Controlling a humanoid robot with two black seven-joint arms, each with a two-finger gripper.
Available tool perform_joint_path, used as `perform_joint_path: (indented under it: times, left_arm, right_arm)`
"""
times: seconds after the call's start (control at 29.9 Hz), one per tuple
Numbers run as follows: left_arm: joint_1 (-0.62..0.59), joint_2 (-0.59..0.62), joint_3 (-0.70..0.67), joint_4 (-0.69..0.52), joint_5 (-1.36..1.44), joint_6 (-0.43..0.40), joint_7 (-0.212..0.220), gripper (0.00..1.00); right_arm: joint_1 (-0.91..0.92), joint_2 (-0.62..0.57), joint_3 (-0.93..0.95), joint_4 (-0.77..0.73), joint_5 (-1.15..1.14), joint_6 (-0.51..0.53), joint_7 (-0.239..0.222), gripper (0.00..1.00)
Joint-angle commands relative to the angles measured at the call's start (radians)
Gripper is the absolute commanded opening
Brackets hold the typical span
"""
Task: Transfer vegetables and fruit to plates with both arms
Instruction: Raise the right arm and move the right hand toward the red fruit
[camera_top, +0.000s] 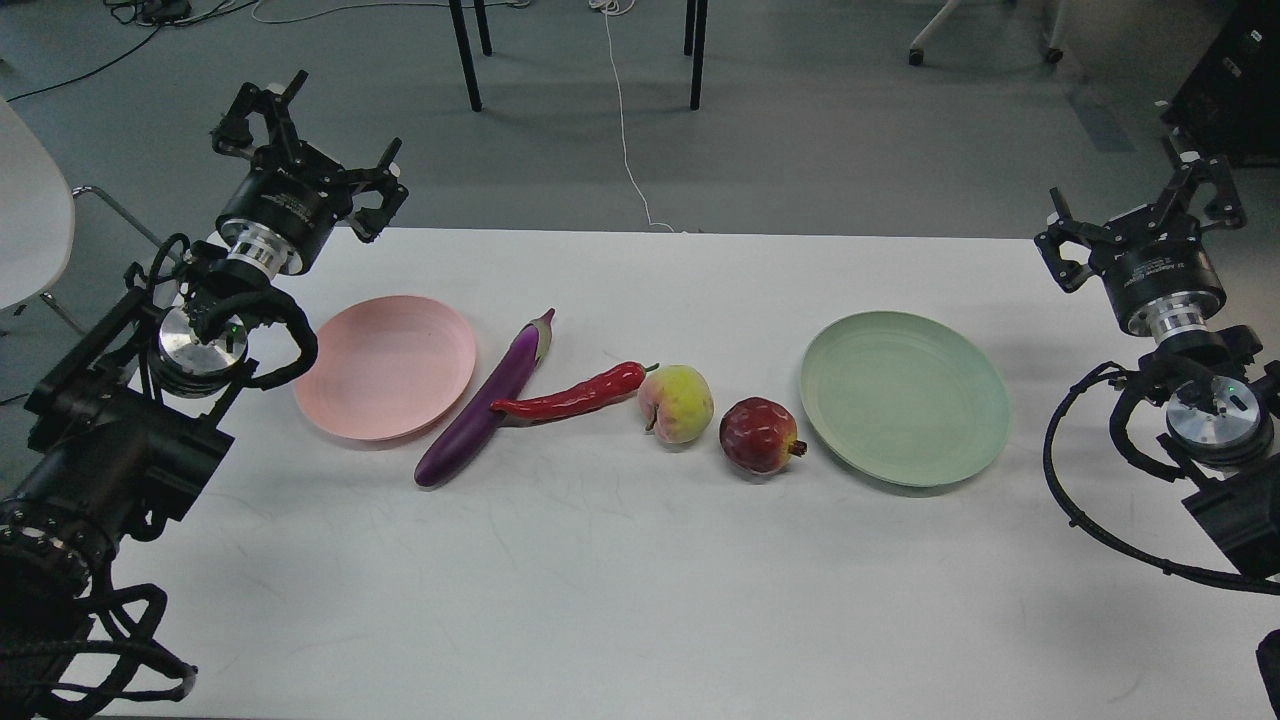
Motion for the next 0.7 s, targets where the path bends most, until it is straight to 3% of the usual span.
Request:
perform_joint_path:
  times: [0.0, 0.23, 0.4, 0.67]
  left_arm:
    - [0.001, 0.000, 0.001, 0.001, 0.000, 0.003, 0.002, 0.99]
    - [-0.004, 0.009, 0.003, 0.001, 0.000, 0.010, 0.002, 0.99]
    - [-0.007, 0.015, 0.000, 0.001, 0.000, 0.012, 0.000, 0.99]
    - [-0.013, 0.040, 0.018, -0.001, 0.012, 0.003, 0.003, 0.99]
  right_arm:
    - [0.039, -0.003, -0.062, 0.000, -0.002, 0.000, 0.000, 0.99]
    - [0.099, -0.020, -0.126, 0.015, -0.074, 0.000, 0.000, 0.99]
    - [0.232, -0.118, -0.250, 0.052, -0.236, 0.000, 0.000, 0.99]
    - [0.632, -0.142, -0.810, 0.115, -0.387, 0.000, 0.003, 0.98]
